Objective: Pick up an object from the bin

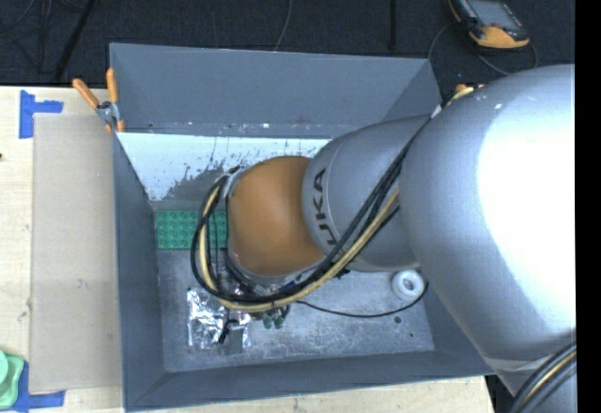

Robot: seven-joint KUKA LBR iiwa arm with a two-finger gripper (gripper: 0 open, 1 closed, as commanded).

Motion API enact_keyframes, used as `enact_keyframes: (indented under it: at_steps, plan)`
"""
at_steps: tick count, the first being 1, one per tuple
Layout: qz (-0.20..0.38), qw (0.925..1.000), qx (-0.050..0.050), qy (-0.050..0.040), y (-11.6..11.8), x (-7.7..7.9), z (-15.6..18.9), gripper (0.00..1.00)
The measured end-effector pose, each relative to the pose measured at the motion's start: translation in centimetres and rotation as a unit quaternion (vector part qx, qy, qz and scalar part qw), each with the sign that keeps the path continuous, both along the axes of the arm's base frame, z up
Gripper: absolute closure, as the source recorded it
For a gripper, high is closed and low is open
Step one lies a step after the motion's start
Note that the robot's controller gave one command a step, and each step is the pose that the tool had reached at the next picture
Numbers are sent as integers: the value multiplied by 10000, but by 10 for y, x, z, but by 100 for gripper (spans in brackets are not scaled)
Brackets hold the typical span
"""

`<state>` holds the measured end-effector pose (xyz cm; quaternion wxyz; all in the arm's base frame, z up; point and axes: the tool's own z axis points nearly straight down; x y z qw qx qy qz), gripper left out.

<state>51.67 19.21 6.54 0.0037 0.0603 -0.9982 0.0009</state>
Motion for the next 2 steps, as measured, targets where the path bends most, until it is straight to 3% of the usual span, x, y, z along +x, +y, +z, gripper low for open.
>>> enact_keyframes:
  at_steps: [1,2]
  plan:
    - [165,9999,7,-20,-4,-27,35,0]
    - [-649,9979,12,-42,-14,-18,52,0]
